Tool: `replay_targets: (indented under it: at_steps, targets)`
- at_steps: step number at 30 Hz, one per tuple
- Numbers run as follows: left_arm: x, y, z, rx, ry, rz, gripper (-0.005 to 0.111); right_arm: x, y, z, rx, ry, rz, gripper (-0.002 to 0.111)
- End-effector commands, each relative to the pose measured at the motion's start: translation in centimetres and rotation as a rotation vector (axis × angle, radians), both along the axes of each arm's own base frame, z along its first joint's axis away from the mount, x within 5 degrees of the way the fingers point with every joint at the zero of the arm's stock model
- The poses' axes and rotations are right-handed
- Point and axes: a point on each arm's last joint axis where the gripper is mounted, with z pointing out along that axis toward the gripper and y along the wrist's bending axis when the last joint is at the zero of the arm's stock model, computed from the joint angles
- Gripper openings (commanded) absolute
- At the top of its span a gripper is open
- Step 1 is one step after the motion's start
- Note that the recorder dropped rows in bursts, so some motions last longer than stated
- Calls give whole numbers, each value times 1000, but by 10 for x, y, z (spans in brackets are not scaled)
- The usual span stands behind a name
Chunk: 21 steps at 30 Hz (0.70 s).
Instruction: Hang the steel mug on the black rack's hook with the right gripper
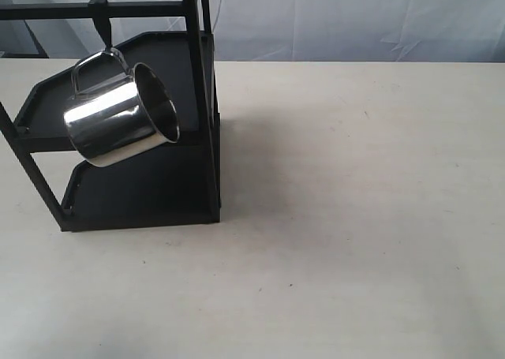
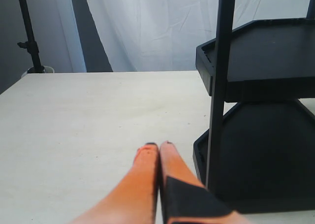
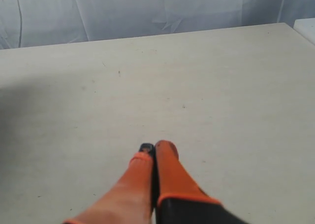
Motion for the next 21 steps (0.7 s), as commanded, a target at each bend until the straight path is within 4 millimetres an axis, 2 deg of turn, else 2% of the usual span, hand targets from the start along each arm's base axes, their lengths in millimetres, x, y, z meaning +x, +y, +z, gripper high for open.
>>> replay_targets:
  at_steps: [1, 5, 21]
  targets:
    - [0, 0, 2, 6, -13, -1, 2, 0, -1, -12, -6, -5, -9, -1]
    - [0, 0, 2, 6, -13, -1, 2, -2, -1, -19, 1, -19, -12, -1]
    - [0, 0, 2, 6, -13, -1, 2, -3, 0, -17, 32, -46, -14, -1]
